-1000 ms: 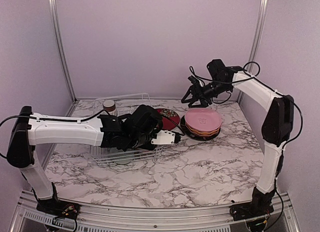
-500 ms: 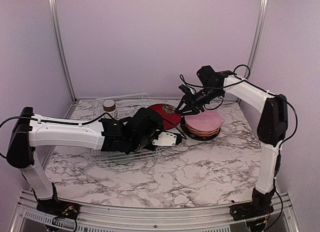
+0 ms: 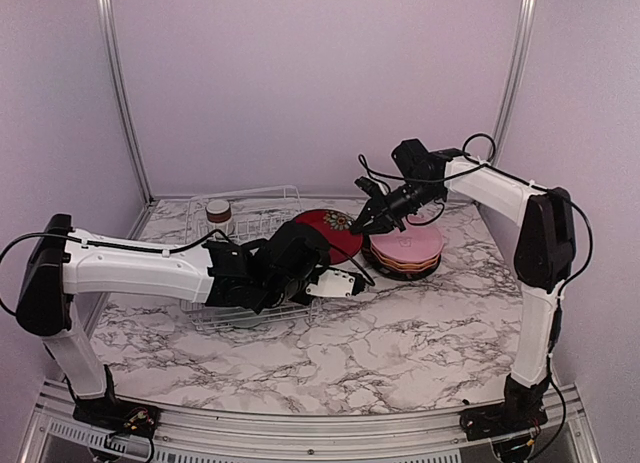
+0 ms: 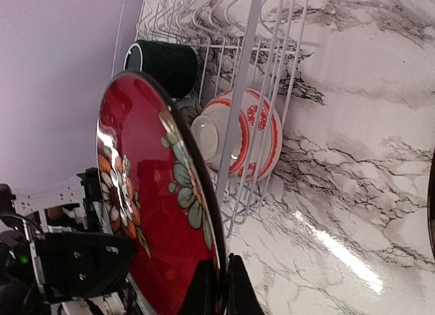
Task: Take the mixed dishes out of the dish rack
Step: Pass from the left arm to the right
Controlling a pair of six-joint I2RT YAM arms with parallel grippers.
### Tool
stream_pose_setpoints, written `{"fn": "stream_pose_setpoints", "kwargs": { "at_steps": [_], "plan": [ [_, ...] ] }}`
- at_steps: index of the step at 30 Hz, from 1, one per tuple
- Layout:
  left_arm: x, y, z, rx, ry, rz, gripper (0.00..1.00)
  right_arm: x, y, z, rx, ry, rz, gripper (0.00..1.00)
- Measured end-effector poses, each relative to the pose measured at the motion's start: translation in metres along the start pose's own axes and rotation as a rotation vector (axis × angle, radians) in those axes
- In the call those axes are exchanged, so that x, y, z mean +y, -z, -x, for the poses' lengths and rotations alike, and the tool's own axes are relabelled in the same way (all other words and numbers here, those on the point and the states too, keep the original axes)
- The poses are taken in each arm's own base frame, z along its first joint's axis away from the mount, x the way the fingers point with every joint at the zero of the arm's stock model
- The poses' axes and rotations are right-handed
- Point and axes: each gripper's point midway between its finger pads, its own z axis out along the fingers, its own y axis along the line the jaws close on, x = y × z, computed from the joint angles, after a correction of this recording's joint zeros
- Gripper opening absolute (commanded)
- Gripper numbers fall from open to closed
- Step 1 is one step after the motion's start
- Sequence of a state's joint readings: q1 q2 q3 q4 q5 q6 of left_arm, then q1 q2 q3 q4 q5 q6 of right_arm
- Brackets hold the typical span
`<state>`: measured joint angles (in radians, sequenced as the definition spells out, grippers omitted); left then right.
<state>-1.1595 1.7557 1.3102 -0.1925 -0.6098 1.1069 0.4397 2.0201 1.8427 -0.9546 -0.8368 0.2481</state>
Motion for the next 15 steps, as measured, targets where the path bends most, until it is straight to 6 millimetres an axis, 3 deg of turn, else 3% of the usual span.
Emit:
{"fn": "stream_pose_setpoints", "kwargs": {
  "at_steps": [4, 12, 15],
  "plan": [
    [-0.0014, -0.0005, -0.0005, 0.013, 0.007, 0.009, 0.08, 0.0019, 0.0011, 0.0003, 0.000, -0.036, 0.019, 0.00],
    [0.0023, -0.0009, 0.0002, 0.013, 0.040, 0.033, 0.52, 0.0038, 0.0008, 0.0028, -0.008, -0.029, 0.026, 0.00],
    [0.0050, -0.0007, -0.0009, 0.014, 0.058, 0.056, 0.63, -0.0021, 0.0021, 0.0051, -0.020, -0.035, 0.011, 0.00]
  ]
}}
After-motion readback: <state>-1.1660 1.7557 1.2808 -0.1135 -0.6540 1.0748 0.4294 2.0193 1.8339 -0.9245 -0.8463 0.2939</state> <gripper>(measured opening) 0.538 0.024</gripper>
